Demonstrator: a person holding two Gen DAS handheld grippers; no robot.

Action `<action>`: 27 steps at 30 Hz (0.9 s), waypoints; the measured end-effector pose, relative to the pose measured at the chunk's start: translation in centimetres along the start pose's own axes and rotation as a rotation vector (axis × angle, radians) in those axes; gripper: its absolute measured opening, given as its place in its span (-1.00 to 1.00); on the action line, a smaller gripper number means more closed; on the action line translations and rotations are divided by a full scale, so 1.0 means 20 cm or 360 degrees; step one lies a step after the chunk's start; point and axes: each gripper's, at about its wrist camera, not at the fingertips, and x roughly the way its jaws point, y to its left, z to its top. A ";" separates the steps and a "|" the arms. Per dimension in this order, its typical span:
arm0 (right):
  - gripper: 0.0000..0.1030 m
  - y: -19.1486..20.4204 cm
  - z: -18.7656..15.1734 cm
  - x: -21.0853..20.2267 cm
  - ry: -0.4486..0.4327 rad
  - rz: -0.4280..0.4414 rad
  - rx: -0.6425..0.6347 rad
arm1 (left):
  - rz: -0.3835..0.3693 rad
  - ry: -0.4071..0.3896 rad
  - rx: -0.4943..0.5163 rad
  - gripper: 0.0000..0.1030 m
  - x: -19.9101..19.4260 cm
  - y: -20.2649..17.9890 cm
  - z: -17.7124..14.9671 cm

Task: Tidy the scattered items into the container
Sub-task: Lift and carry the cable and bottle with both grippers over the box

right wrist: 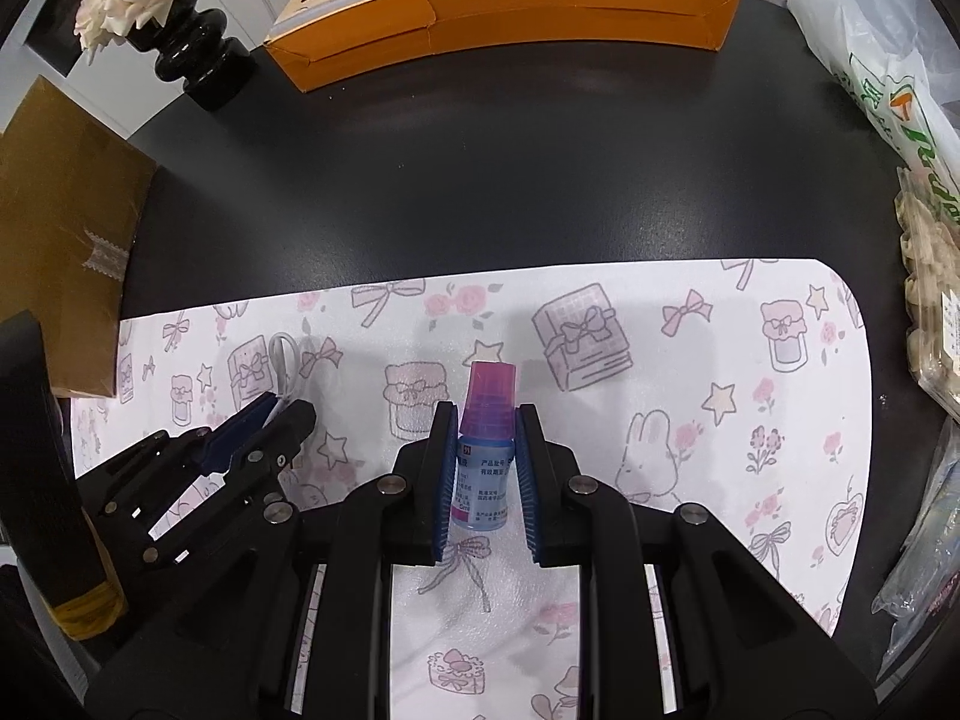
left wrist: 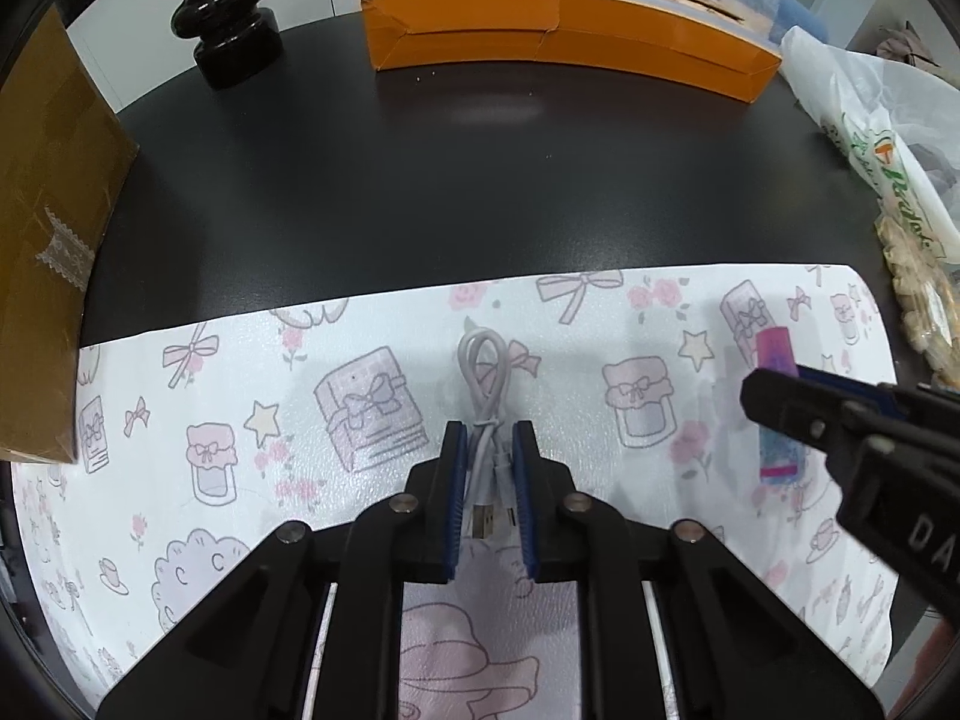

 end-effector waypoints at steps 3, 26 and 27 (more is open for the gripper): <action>-0.61 0.02 0.01 0.01 -0.0005 -0.0010 -0.0006 | -0.0002 -0.0022 0.0007 -0.72 -0.03 0.01 0.00; -0.61 0.33 0.01 -0.22 -0.0148 -0.0050 -0.0102 | -0.0025 -0.0200 -0.0004 -0.72 -0.39 0.24 -0.03; -0.61 0.36 0.02 -0.24 -0.0160 -0.0048 -0.0110 | -0.0025 -0.0212 -0.0005 -0.72 -0.41 0.26 -0.03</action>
